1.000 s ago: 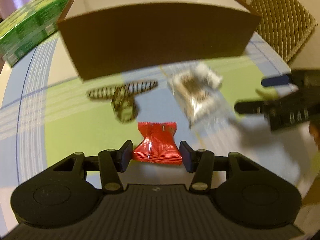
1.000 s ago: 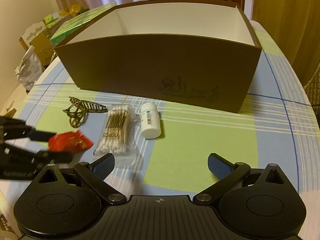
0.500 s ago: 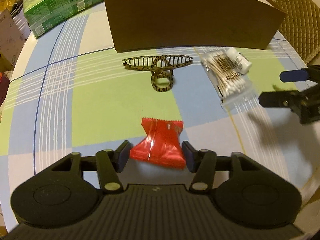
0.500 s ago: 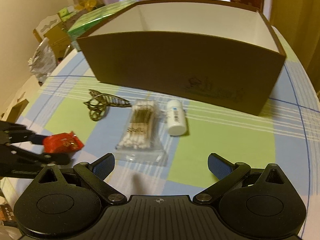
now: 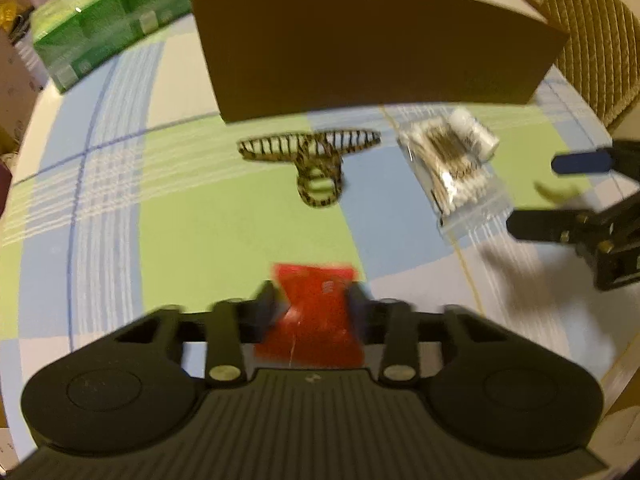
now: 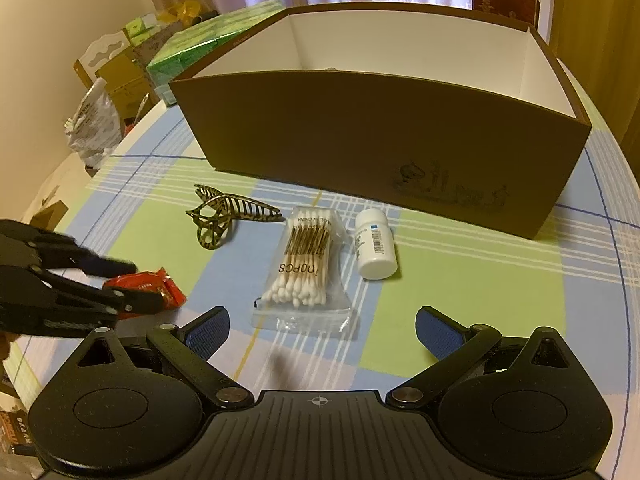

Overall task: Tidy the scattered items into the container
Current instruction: 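Grasp the cotton swab bag with the right tool while the left tool holds the red packet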

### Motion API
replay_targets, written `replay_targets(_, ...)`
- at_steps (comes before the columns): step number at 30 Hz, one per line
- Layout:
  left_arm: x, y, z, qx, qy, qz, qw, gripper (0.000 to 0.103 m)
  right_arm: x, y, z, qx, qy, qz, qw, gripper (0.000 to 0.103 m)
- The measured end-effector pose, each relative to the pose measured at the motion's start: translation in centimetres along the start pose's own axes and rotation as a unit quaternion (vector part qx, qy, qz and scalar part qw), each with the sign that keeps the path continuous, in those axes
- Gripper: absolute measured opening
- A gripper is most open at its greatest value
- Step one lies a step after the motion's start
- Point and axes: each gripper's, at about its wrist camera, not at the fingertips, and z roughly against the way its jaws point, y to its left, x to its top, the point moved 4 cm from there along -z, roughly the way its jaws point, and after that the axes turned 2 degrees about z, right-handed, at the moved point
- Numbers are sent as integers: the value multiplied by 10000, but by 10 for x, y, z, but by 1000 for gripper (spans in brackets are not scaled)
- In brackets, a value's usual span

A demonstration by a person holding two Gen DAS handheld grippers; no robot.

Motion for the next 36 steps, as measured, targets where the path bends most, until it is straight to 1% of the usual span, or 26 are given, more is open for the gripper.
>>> replay_targets(1,-2,1,1,24,-49,21,10000,27,0,0,1,6,-2,3,10000,103)
replay_targets(4,-5,13,1,274,-187,228,9992,27,2,2,-1,-19,-20,50,10000,103)
replay_targets(7,1,30,-1,370,-201,479,9980,27,5,5,-6,34,-39,76,10000,101)
replay_targets(8,3,35,-2,451,-210,523,9974,27,6,7,-7,63,-42,102,9999,93)
replay_targets(9,5,39,-3,515,-224,563,9968,27,7,9,-9,119,-19,113,9999,76)
replay_targets(12,10,52,-6,579,-257,747,9952,27,11,12,-19,93,47,81,9999,75)
replay_targets(14,13,57,-7,581,-270,810,9947,27,16,14,-21,66,-47,123,9999,75)
replay_targets(18,18,60,-10,595,-290,787,9947,27,26,17,-34,-104,-42,167,9998,74)
replay_targets(20,19,60,-12,596,-289,764,9949,27,30,18,-41,-174,-30,204,9996,72)
replay_targets(21,19,59,-13,600,-286,755,9949,27,31,19,-46,-228,10,258,9994,62)
replay_targets(22,18,58,-12,603,-279,749,9950,27,31,19,-50,-251,52,292,9992,55)
replay_targets(24,18,58,-12,586,-287,761,9950,27,30,18,-57,-324,138,321,9989,54)
replay_targets(25,16,57,-12,574,-288,770,9950,27,28,17,-59,-356,162,332,9987,43)
replay_targets(26,15,57,-11,559,-284,782,9950,27,24,17,-60,-325,186,366,9986,37)
replay_targets(31,5,51,-6,505,-258,763,9955,27,10,16,-48,-157,269,495,9983,34)
replay_targets(36,-12,34,3,377,-176,677,9968,26,-16,10,-25,9,412,469,9980,34)
